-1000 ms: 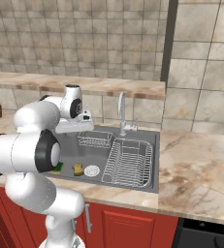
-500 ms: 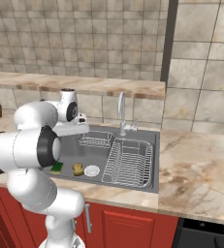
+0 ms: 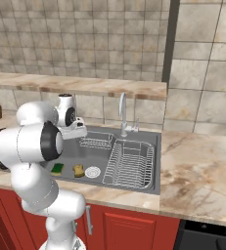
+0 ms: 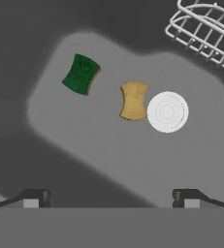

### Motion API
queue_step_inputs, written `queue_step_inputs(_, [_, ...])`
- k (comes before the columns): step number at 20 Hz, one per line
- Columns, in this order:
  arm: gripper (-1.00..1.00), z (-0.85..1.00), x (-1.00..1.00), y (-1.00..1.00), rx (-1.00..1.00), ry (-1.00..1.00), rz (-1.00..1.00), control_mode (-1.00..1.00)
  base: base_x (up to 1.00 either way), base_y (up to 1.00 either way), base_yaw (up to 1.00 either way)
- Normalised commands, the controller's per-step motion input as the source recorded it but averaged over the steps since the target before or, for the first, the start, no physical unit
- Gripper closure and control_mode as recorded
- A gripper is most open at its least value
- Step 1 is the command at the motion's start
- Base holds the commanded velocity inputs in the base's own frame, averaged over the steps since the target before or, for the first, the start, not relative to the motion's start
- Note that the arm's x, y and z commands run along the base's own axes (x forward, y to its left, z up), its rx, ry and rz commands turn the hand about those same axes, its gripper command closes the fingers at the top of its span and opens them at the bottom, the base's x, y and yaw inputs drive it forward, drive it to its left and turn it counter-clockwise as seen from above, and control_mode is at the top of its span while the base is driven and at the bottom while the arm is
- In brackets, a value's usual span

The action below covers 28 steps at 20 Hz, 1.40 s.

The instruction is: Pick up the sponge and sponge from the sink, and place them back in the cabinet, and close the cabinet door.

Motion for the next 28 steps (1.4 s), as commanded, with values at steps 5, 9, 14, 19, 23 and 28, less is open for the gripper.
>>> queue_step_inputs(5, [-1.00, -0.31, 0.16, 0.00, 0.00, 0.00, 0.03, -1.00, 0.00, 0.00, 0.00])
queue_step_inputs(9, [-1.00, -0.31, 0.18, 0.00, 0.00, 0.00, 0.03, -1.00, 0.00, 0.00, 0.00])
queue_step_inputs(14, [-1.00, -0.33, 0.24, 0.00, 0.00, 0.00, 0.02, -1.00, 0.00, 0.00, 0.00])
queue_step_inputs(19, [-1.00, -0.25, 0.26, 0.00, 0.00, 0.00, 0.00, -1.00, 0.00, 0.00, 0.00])
queue_step_inputs(23, [-1.00, -0.29, 0.22, 0.00, 0.00, 0.00, 0.00, -1.00, 0.00, 0.00, 0.00])
queue_step_inputs(28, [-1.00, -0.36, 0.20, 0.00, 0.00, 0.00, 0.00, -1.00, 0.00, 0.00, 0.00])
